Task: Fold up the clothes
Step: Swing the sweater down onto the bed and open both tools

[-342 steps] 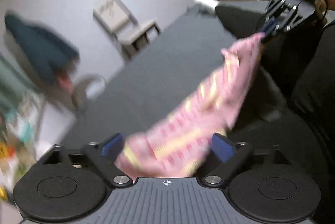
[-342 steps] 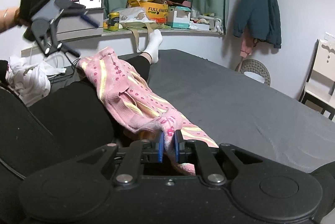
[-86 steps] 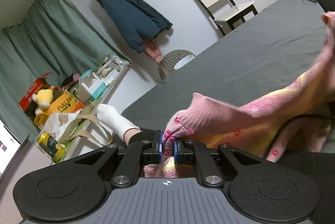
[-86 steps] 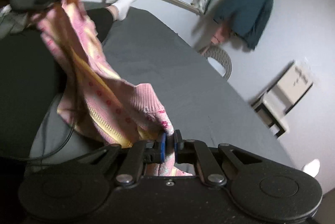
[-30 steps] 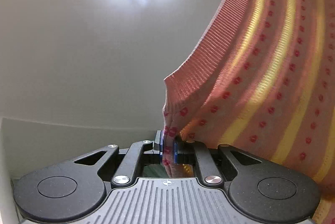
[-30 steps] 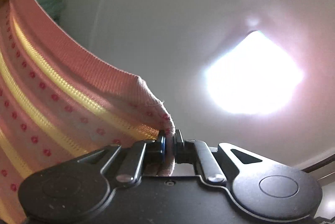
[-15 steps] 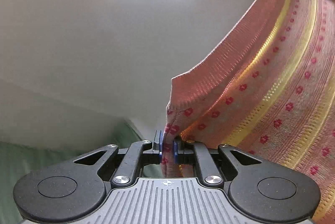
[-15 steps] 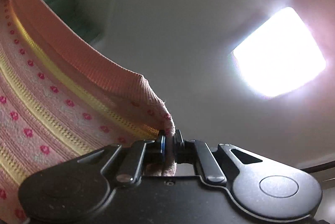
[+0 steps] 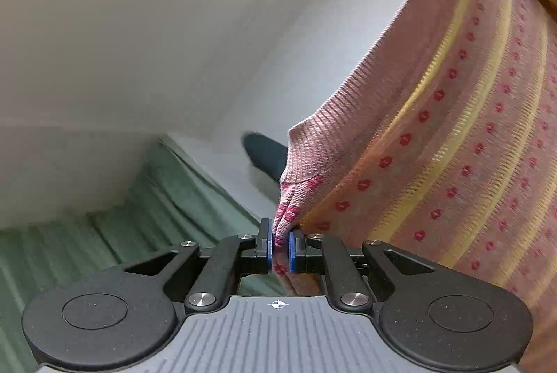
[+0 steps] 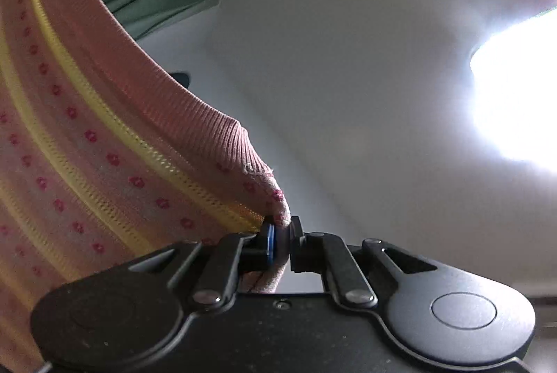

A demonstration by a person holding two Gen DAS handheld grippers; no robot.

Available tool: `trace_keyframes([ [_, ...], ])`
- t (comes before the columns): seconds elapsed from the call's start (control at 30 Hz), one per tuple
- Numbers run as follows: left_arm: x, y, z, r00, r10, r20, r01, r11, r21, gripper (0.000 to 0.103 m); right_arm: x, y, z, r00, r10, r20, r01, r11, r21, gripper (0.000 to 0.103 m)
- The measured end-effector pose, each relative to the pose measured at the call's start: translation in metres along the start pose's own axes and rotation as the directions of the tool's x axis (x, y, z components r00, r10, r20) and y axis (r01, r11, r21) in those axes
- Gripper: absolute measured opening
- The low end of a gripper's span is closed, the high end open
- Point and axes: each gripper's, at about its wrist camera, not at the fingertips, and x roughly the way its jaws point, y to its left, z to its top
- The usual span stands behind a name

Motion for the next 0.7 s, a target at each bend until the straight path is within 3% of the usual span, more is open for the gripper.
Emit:
trace_keyframes([
  [0.1, -0.023, -0.006, -0.008, 0.999, 0.007, 0.051, -0.01, 0.998, 0.061, 0.01, -0.032, 0.011, -0.016, 0.999, 0.033, 0.036, -0.032, 0.998, -0.049, 0.008],
  [0.2, -0.061, -0.048, -0.044, 0.994, -0.099, 0.054, 0.089, 0.982, 0.168, 0.01, -0.07, 0.068, -0.039, 0.986, 0.166, 0.019, -0.163, 0.982, -0.093, 0.008],
  [0.27, -0.089, -0.085, -0.079, 0.979, -0.202, 0.019, 0.192, 0.953, 0.236, 0.01, -0.113, 0.098, -0.062, 0.957, 0.288, -0.024, -0.289, 0.951, -0.112, 0.008],
  [0.33, -0.122, -0.128, -0.106, 0.952, -0.303, -0.038, 0.3, 0.906, 0.298, 0.01, -0.156, 0.127, -0.088, 0.897, 0.433, -0.085, -0.441, 0.892, -0.105, 0.008],
  [0.37, -0.139, -0.15, -0.119, 0.934, -0.35, -0.068, 0.353, 0.877, 0.327, 0.01, -0.177, 0.144, -0.095, 0.854, 0.505, -0.122, -0.517, 0.85, -0.103, 0.008],
  [0.43, -0.171, -0.194, -0.146, 0.874, -0.463, -0.151, 0.485, 0.802, 0.349, 0.01, -0.212, 0.182, -0.115, 0.736, 0.645, -0.206, -0.671, 0.735, -0.095, 0.008],
  [0.5, -0.202, -0.233, -0.162, 0.803, -0.555, -0.216, 0.593, 0.709, 0.381, 0.01, -0.246, 0.219, -0.131, 0.583, 0.76, -0.286, -0.807, 0.583, -0.096, 0.008],
  [0.57, -0.225, -0.262, -0.175, 0.74, -0.619, -0.263, 0.665, 0.61, 0.431, 0.01, -0.269, 0.247, -0.143, 0.403, 0.847, -0.347, -0.911, 0.407, -0.067, 0.008],
  [0.6, -0.235, -0.275, -0.179, 0.698, -0.65, -0.3, 0.705, 0.55, 0.448, 0.01, -0.276, 0.26, -0.145, 0.324, 0.869, -0.373, -0.942, 0.335, -0.039, 0.008],
  [0.63, -0.243, -0.283, -0.183, 0.66, -0.675, -0.329, 0.737, 0.497, 0.458, 0.01, -0.278, 0.272, -0.144, 0.275, 0.879, -0.39, -0.957, 0.291, -0.018, 0.008],
  [0.7, -0.25, -0.292, -0.19, 0.595, -0.71, -0.377, 0.784, 0.409, 0.467, 0.01, -0.276, 0.284, -0.146, 0.2, 0.886, -0.419, -0.972, 0.234, 0.03, 0.008],
])
